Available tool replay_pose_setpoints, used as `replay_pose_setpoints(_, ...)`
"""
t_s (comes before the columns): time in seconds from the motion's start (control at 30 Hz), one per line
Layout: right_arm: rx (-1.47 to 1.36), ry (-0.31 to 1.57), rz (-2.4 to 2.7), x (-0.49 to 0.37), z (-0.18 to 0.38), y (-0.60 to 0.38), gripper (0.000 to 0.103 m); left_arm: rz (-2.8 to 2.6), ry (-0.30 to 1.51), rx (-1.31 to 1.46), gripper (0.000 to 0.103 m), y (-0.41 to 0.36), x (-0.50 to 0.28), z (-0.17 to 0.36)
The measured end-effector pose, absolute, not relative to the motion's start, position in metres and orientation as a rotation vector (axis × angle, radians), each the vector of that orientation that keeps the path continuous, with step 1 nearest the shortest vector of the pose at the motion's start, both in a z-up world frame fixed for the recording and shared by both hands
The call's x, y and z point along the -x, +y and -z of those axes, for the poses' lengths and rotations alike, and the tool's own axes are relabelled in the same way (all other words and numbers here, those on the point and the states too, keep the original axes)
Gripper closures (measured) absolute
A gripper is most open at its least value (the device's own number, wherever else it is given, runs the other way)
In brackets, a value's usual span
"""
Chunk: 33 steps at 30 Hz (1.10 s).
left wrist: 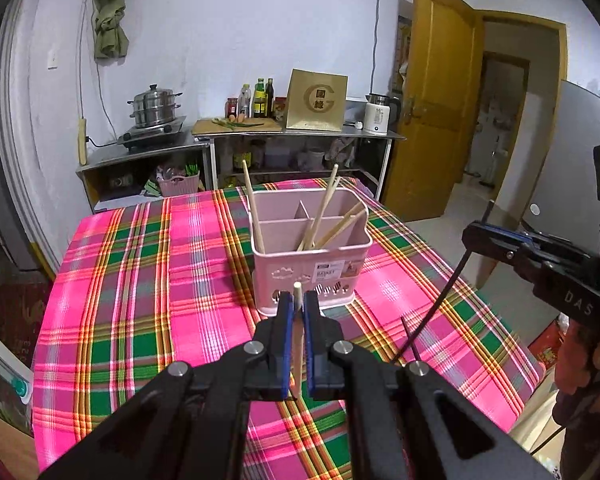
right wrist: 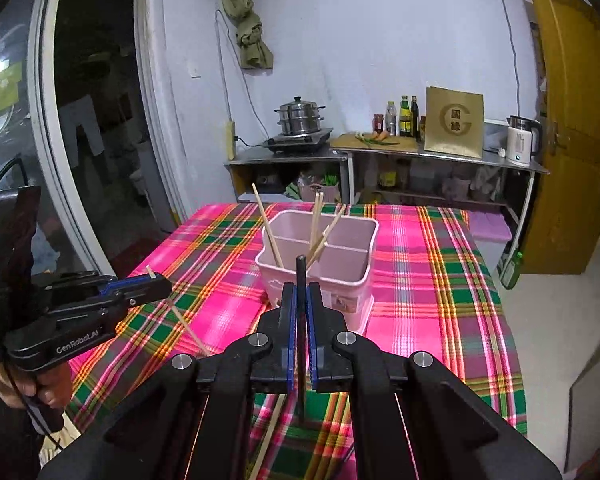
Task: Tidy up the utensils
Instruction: 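Lift both held chopsticks upright and carry them over the pink basket, then lower the chopsticks into the basket compartments and open both tools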
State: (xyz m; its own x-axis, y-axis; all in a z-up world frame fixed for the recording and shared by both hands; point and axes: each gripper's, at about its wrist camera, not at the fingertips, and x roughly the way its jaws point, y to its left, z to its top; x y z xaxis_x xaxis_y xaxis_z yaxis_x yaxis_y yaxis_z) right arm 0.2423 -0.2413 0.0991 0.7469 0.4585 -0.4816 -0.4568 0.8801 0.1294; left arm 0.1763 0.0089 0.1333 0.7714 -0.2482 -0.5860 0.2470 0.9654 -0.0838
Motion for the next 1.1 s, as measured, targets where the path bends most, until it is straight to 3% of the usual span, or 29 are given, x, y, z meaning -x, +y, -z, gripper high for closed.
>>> replay_pose_setpoints(1.1, -0.062, 0.348, -0.57, -0.31, -0.195, -0.216, 0.098, 0.277, 0.552, 0.004, 0.097, 0.011, -0.276, -0.232)
